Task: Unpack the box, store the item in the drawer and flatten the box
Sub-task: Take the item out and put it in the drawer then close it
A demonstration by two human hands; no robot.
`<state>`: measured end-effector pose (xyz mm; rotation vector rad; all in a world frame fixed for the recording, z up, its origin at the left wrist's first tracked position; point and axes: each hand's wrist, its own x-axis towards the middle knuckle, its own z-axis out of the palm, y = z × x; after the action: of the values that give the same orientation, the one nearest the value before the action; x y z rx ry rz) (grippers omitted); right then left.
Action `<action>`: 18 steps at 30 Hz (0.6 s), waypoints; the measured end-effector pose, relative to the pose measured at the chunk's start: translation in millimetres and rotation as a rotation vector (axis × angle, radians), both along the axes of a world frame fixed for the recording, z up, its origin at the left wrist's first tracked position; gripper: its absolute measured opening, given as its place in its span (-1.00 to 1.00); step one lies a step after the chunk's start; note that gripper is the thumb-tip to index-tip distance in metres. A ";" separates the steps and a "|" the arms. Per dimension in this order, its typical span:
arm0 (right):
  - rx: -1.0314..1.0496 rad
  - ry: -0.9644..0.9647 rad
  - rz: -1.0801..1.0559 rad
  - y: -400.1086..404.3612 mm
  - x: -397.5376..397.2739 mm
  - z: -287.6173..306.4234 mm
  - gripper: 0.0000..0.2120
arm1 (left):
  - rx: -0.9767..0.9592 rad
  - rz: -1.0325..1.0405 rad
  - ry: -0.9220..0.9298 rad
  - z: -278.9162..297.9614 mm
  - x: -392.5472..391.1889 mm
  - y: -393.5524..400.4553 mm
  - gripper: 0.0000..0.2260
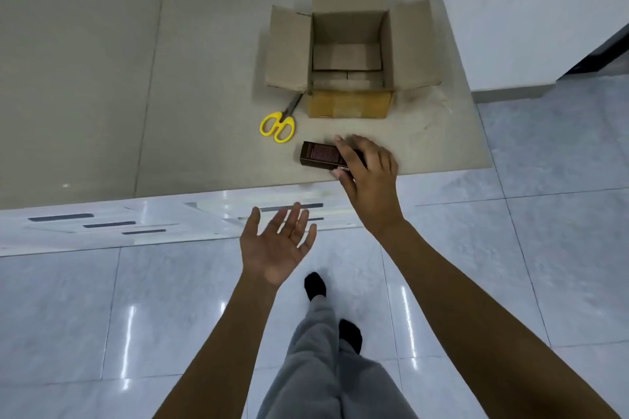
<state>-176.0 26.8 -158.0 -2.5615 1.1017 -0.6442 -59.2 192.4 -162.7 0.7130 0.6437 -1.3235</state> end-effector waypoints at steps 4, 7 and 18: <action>-0.010 -0.048 0.009 -4.0 0.4 -9.7 -0.58 | 0.089 0.042 0.071 -38.4 -14.8 -14.4 -0.33; -0.028 -0.070 0.019 -4.2 -0.9 -13.8 -0.58 | 0.117 0.103 0.076 -60.2 -13.8 -33.0 -0.20; -0.032 -0.092 0.023 -5.3 -1.3 -16.5 -0.59 | 0.149 0.122 0.006 -63.9 0.9 -69.2 -0.05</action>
<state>-177.3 21.5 -174.5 -2.5399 1.0390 -0.7714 -58.4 123.2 -226.6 0.7778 0.7850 -1.1745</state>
